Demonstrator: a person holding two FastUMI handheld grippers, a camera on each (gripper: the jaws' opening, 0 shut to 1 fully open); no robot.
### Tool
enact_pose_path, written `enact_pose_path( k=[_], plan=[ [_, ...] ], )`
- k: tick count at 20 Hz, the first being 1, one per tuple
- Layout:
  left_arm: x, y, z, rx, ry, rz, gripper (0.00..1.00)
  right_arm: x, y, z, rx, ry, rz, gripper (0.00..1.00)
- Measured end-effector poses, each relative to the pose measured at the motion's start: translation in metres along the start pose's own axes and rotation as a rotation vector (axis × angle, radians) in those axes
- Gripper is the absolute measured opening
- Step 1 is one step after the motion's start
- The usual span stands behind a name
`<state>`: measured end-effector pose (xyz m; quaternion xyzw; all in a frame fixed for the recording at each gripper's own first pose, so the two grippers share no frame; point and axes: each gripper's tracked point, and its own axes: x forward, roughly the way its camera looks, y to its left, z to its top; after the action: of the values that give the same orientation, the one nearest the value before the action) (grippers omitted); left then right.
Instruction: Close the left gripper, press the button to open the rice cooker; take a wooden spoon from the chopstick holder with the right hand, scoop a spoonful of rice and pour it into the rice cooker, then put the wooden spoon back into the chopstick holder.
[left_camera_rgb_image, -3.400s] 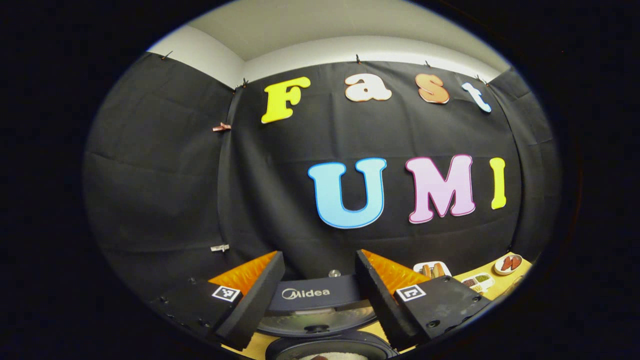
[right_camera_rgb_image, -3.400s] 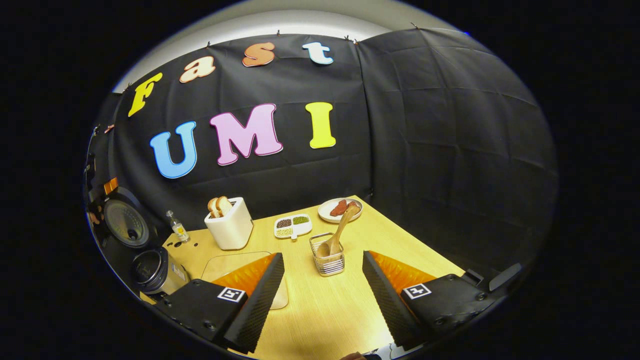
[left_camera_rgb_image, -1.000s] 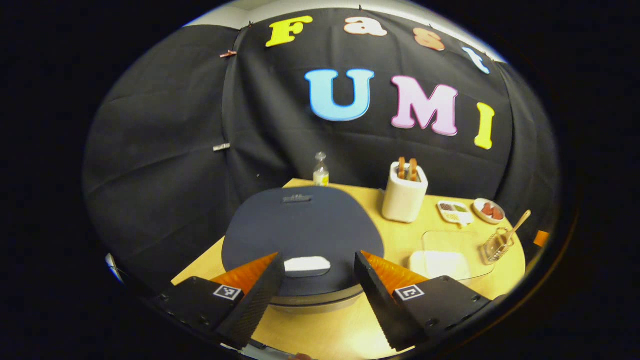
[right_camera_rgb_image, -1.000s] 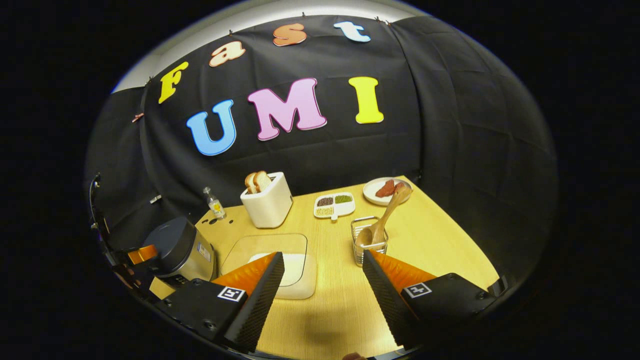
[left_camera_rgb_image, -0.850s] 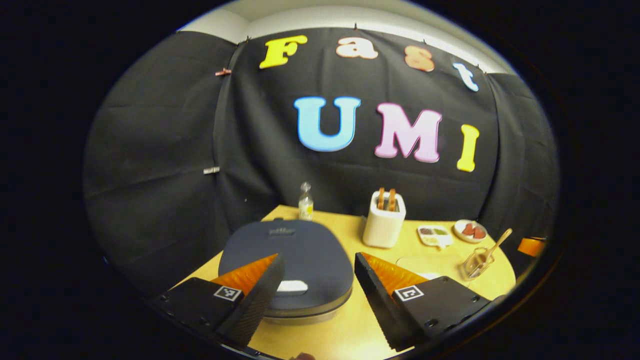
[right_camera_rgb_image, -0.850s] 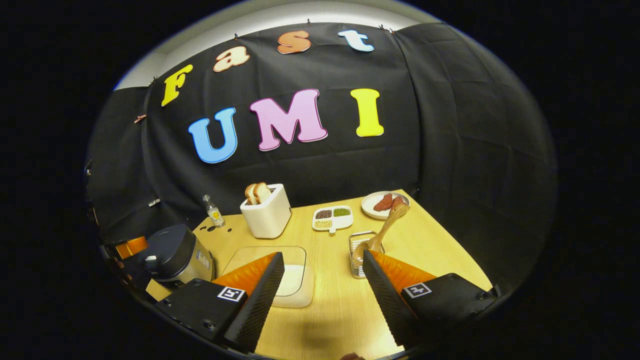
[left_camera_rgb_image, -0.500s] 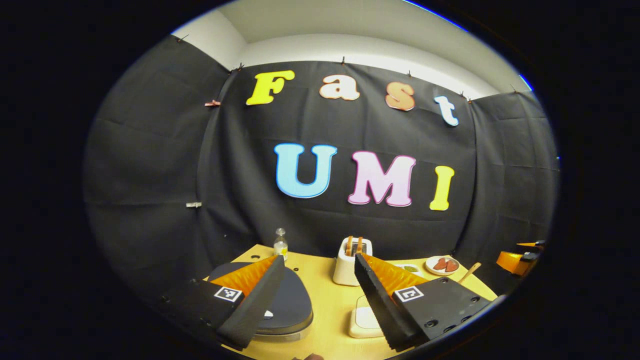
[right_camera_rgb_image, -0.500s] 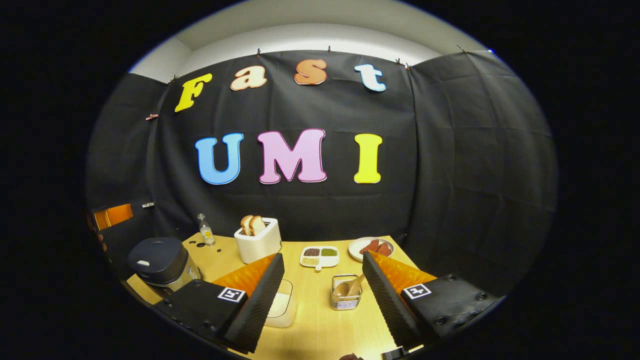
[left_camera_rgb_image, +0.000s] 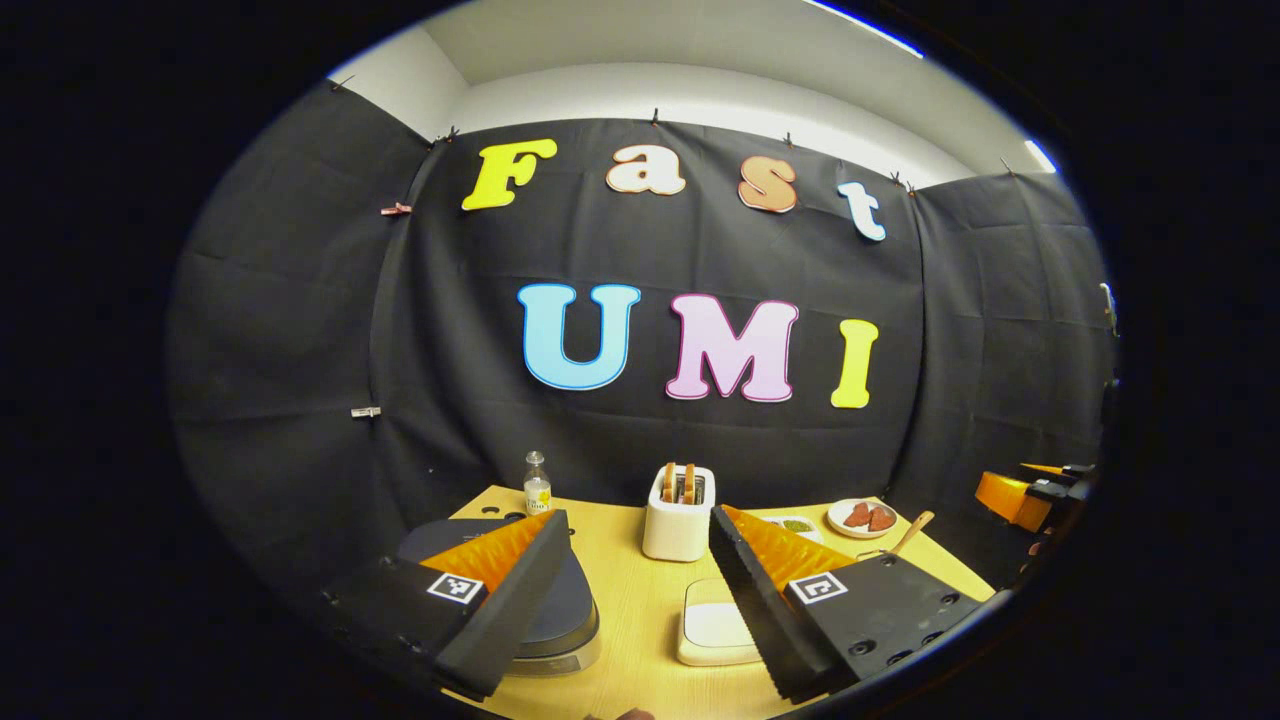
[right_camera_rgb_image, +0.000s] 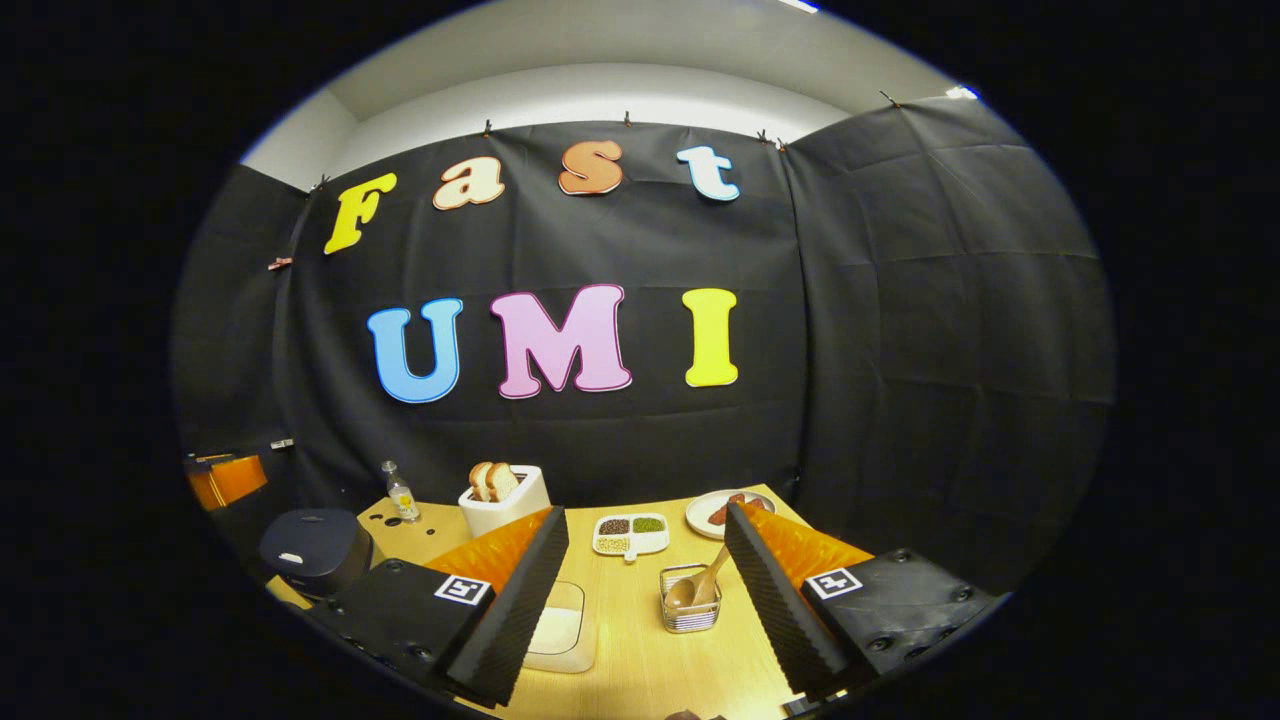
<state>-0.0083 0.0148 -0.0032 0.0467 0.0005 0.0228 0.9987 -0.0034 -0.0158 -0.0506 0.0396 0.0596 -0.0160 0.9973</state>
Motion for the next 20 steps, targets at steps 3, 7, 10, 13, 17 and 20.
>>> enact_pose_path(
  k=[3, 7, 10, 13, 17, 20],
  plan=[
    [0.006, -0.002, 0.003, 0.004, -0.003, -0.018, 0.95, 0.008, 0.01, -0.006, 0.001, 0.005, 0.018, 0.98],
    [0.011, 0.001, 0.005, 0.006, -0.01, -0.026, 0.95, 0.014, 0.015, -0.003, 0.017, 0.004, 0.019, 0.99],
    [0.012, 0.002, 0.0, -0.023, 0.0, -0.022, 0.95, 0.015, 0.015, -0.003, 0.003, -0.008, 0.008, 0.99],
    [0.013, 0.005, -0.005, -0.03, 0.006, -0.023, 0.95, 0.013, 0.013, -0.008, -0.006, -0.003, -0.003, 0.98],
    [0.016, 0.006, -0.014, -0.03, 0.016, -0.026, 0.95, 0.01, 0.022, -0.02, -0.014, 0.034, 0.02, 0.98],
    [0.016, 0.002, -0.019, -0.043, 0.027, -0.025, 0.95, 0.012, 0.028, -0.018, -0.031, 0.028, 0.035, 0.98]
  ],
)
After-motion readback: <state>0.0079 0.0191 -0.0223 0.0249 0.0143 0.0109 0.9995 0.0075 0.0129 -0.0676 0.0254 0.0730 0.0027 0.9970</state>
